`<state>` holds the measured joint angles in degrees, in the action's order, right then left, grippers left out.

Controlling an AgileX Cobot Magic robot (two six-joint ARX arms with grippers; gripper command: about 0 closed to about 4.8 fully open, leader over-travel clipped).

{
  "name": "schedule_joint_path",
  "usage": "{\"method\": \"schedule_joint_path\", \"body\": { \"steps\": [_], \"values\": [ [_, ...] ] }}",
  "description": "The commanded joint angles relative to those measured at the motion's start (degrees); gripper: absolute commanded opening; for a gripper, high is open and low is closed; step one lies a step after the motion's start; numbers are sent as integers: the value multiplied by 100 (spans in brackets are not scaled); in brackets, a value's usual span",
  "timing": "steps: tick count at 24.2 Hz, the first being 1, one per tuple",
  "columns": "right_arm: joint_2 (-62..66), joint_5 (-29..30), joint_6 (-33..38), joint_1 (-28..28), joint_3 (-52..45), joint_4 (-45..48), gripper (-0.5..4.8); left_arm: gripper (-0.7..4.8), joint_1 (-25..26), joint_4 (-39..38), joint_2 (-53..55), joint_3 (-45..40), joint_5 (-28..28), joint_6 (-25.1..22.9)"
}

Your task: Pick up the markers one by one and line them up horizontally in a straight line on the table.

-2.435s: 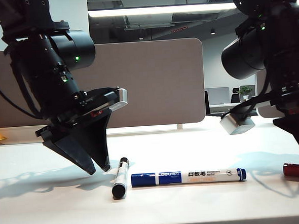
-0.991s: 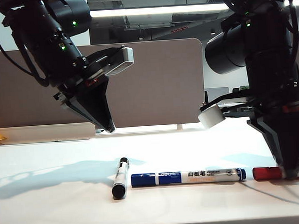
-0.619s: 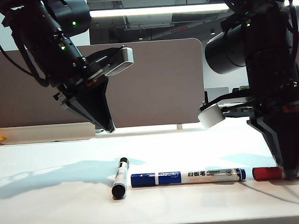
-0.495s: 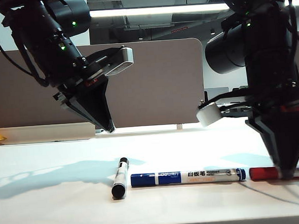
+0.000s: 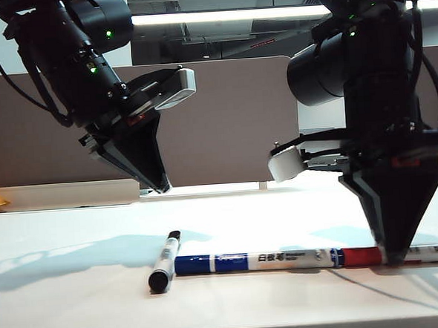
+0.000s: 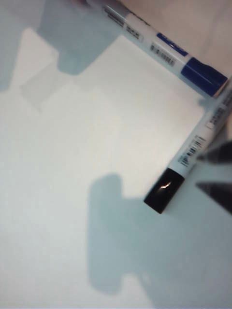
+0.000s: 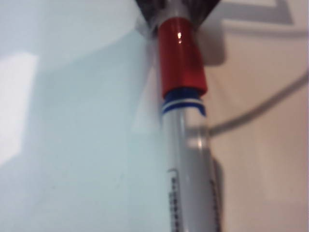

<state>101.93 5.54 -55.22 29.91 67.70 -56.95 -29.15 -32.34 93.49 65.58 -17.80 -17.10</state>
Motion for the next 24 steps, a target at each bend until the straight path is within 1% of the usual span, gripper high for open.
{"method": "schedule_joint_path", "body": {
  "steps": [1, 2, 3, 4, 5, 8, 10, 11, 12, 15, 17, 18, 19, 20, 24],
  "values": [
    [55, 55, -33, 52, -31, 184, 127, 67, -4, -17, -28, 15, 4, -46],
    [55, 59, -33, 57, -31, 177, 137, 67, -4, -15, -28, 15, 15, -48],
    [55, 59, -31, 61, -31, 177, 163, 67, -4, -17, -28, 15, 24, -48],
    [55, 57, -28, 61, -31, 173, 205, 67, -4, -26, -28, 15, 85, -48],
    [55, 52, -24, 61, -31, 168, 223, 67, -4, -37, -28, 15, 138, -48],
    [55, 59, 68, 61, -31, 72, 233, 67, -4, -103, -28, 9, 223, -50],
    [55, 52, 120, 61, -31, 7, 262, 68, 4, -155, -26, -9, 240, -55],
    [50, 52, 120, 61, -31, 7, 267, 74, 26, -173, -22, -9, 243, -55],
    [48, 57, 122, 61, -31, 4, 267, 93, 39, -192, -22, -9, 240, -55],
    [24, 59, 122, 66, -31, 22, 267, 95, 79, -273, -20, -9, 238, -55],
    [-26, 33, 120, 109, -28, 181, 292, 107, 133, -339, -20, -9, 219, -52],
    [-61, 39, 120, 111, -26, 221, 310, 122, 136, -354, -17, -9, 214, -50],
    [-83, 39, 120, 122, -24, 284, 330, 125, 136, -358, -17, -9, 205, -52],
    [-116, 39, 120, 138, -24, 319, 338, 125, 136, -358, -17, -9, 205, -50],
    [-162, 63, 142, 221, 245, 197, 338, 125, 136, -387, -11, -11, 164, -22]
  ]
}}
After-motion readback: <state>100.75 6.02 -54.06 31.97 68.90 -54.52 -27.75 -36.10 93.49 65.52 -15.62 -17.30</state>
